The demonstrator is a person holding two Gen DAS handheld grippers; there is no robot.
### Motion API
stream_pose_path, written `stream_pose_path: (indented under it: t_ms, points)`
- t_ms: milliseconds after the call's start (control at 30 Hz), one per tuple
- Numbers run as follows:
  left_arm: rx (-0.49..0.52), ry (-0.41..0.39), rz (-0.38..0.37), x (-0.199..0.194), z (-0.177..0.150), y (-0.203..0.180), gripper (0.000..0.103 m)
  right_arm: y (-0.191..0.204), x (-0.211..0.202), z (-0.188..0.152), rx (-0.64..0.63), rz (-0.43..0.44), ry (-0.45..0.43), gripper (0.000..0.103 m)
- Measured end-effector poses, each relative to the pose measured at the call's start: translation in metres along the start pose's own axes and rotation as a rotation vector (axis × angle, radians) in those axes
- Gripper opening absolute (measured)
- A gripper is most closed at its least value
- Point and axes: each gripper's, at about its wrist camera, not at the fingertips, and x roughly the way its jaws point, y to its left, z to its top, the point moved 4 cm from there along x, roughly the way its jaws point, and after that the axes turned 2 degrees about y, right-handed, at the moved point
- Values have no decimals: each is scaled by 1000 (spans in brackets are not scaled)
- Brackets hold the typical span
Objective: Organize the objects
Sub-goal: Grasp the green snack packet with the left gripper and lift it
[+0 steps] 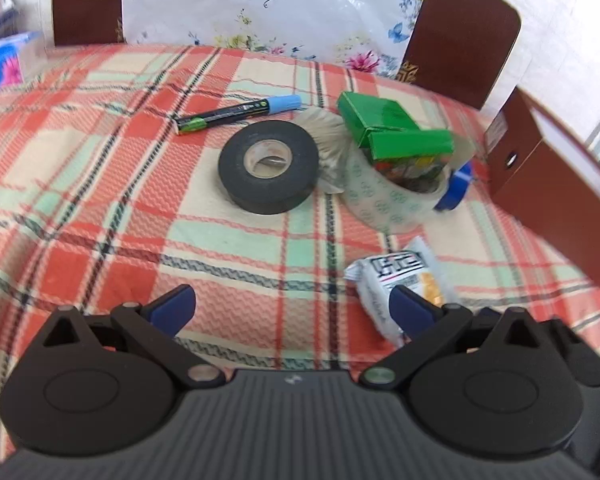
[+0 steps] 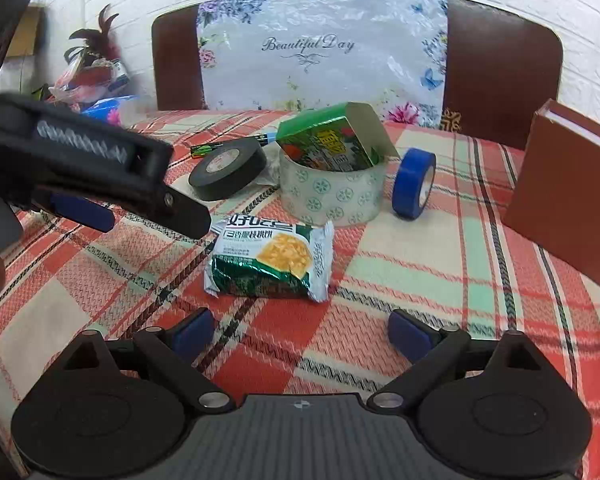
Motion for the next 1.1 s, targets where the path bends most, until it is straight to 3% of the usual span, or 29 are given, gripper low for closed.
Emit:
stream_pose_path:
  t_ms: [67, 233, 333, 367, 433, 467, 533, 667, 833, 933, 1100]
  points:
    - [-22, 13, -38, 0, 2, 1, 103, 3, 1, 2, -23, 5, -6, 89]
    - [-18, 58, -118, 10, 3, -9, 76, 8, 7, 9, -50, 25, -17, 82]
    - [-7, 76, -164, 17, 4, -18, 70, 8, 14, 15, -45, 44, -21, 77]
    - [-5, 80, -178, 19, 4, -21, 67, 8, 16, 17, -42, 53, -23, 70]
    - [5, 100, -194, 28, 4, -26, 53, 9, 18, 20, -45, 65, -25, 57]
    - [-1, 107, -208, 31, 4, -27, 51, 10, 18, 19, -49, 62, -24, 54]
    - [-4, 118, -248, 31, 5, -33, 33, 7, 14, 18, -40, 66, -23, 51]
    - [55, 134, -260, 29, -2, -58, 33, -10, -1, 9, 2, 42, -18, 49]
    - [183, 165, -327, 29, -15, -115, 33, -45, -35, -11, 54, -58, -43, 45]
    - [276, 134, -368, 23, -6, -161, 33, -75, -59, -8, 87, -136, -126, 45]
    - [437, 9, -437, 7, 29, -251, 33, -138, -98, 16, 131, -312, -298, 45]
